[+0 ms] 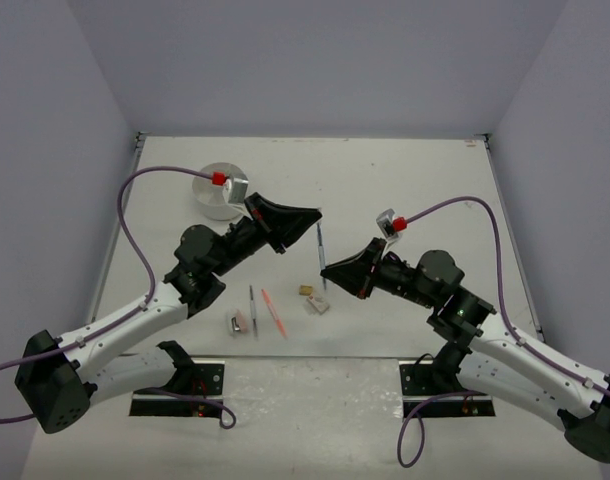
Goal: Sort the stationery into containers
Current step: Close the pen cap on the pen.
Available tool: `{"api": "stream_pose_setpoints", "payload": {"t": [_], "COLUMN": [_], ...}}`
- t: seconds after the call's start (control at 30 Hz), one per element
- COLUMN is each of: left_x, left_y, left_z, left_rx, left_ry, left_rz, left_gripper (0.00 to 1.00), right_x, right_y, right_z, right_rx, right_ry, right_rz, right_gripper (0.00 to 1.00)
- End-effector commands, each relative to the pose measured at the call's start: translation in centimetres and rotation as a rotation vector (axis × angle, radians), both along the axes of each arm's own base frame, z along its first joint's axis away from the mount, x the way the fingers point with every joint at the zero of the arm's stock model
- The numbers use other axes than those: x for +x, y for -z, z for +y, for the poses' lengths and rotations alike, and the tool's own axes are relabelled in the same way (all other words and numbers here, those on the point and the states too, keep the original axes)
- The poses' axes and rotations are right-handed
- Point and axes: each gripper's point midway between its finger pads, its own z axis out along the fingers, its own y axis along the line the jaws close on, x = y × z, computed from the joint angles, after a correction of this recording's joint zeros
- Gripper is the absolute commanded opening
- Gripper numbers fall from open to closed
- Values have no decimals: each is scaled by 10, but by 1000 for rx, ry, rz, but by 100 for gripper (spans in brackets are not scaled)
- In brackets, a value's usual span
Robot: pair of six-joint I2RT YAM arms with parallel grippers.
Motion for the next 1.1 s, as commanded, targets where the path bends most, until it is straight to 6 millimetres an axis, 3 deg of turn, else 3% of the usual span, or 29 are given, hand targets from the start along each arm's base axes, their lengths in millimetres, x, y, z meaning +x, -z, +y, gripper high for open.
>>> {"api": "stream_pose_setpoints", "payload": {"t": [0.0,0.4,0.73,1.07], "left_x": [-4,-12,-5,-7], "left_y": [-3,2,20,22], "left_z": [0,2,10,11], "left_rx": [-20,-42,-133,-121], "left_ry": [28,55,17,17], "left_rz": [-23,14,130,144], "left_gripper": [0,0,0,0], "right_x": [5,11,14,23], "right_y": [-33,-41,-72,-90], "right_z": [-1,-3,-1,9], "right_rx": [52,71,185,215], "right_ry": [26,59,68,69], "right_rz": [-76,-81,-126,-140], "right_gripper": [0,0,0,0]}}
